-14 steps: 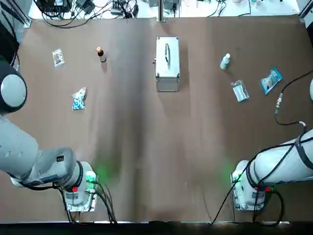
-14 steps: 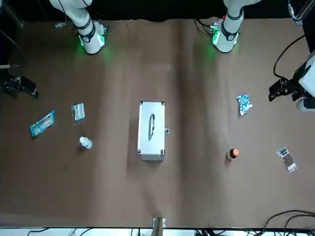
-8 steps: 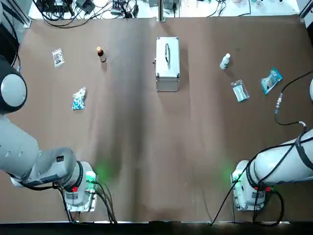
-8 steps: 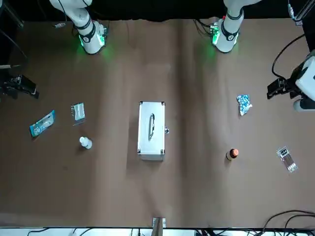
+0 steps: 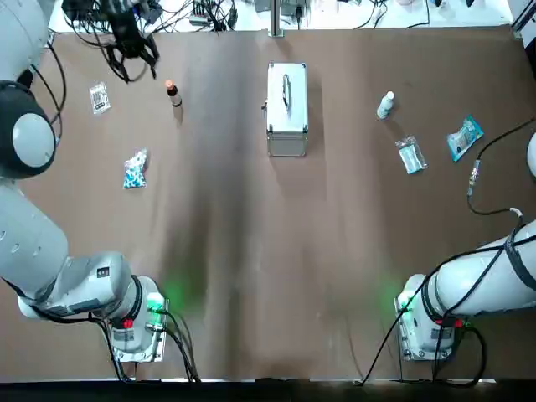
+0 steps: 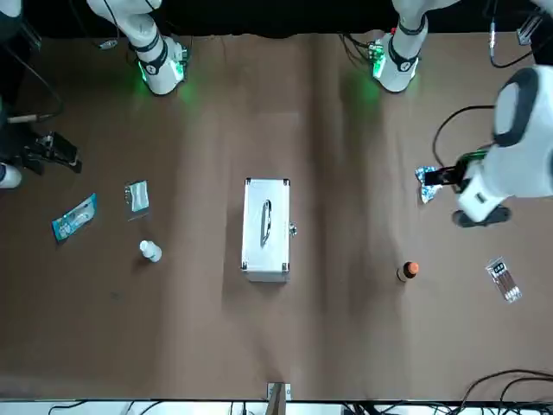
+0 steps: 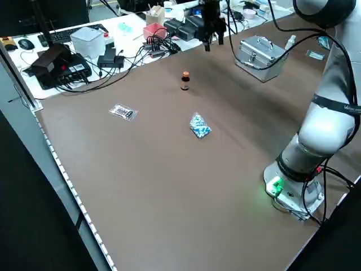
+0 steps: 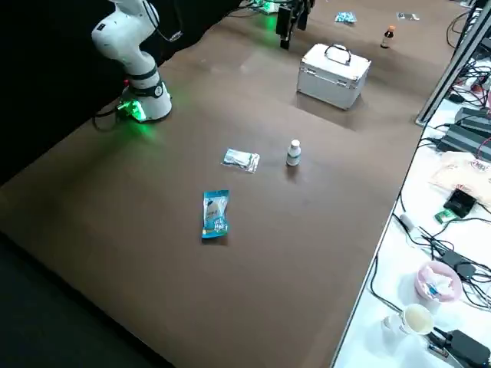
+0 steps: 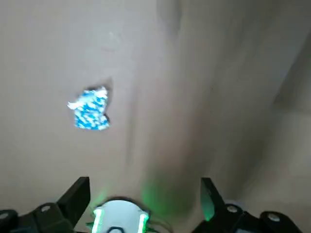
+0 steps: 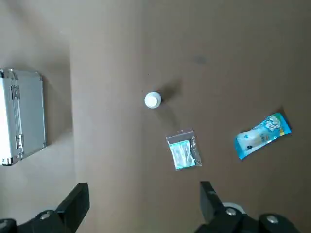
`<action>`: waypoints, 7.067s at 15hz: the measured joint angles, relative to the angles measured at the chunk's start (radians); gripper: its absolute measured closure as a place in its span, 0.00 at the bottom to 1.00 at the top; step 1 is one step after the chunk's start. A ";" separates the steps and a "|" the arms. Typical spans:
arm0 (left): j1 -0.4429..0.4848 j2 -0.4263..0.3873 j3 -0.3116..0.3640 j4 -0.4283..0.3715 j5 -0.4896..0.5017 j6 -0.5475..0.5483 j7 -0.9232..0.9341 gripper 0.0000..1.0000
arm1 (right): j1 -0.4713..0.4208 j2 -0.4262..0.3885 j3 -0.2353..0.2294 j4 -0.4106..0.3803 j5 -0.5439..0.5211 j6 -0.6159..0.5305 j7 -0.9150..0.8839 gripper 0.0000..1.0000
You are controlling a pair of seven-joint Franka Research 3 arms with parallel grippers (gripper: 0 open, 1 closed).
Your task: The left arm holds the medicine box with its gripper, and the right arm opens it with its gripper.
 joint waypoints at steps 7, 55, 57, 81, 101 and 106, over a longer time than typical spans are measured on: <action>-0.014 0.000 -0.148 -0.272 -0.006 0.347 -0.413 0.00 | 0.124 0.097 0.006 -0.016 0.024 0.070 0.054 0.00; -0.335 0.535 -0.227 0.102 -0.107 0.810 -1.777 0.03 | 0.663 0.518 -0.012 0.102 0.063 0.496 0.811 0.52; -0.335 0.535 -0.227 0.104 -0.106 0.811 -1.777 0.05 | 0.658 0.518 -0.015 0.102 0.062 0.496 0.812 0.55; -0.334 0.539 -0.213 0.133 -0.096 0.829 -1.778 0.70 | 0.653 0.527 -0.010 0.103 0.058 0.496 0.814 0.73; -0.334 0.539 -0.214 0.135 -0.096 0.829 -1.778 0.70 | 0.619 0.528 0.005 0.124 0.086 0.465 0.805 0.87; -0.334 0.539 -0.215 0.135 -0.096 0.829 -1.778 0.70 | 0.597 0.528 0.009 0.137 0.122 0.423 0.768 0.87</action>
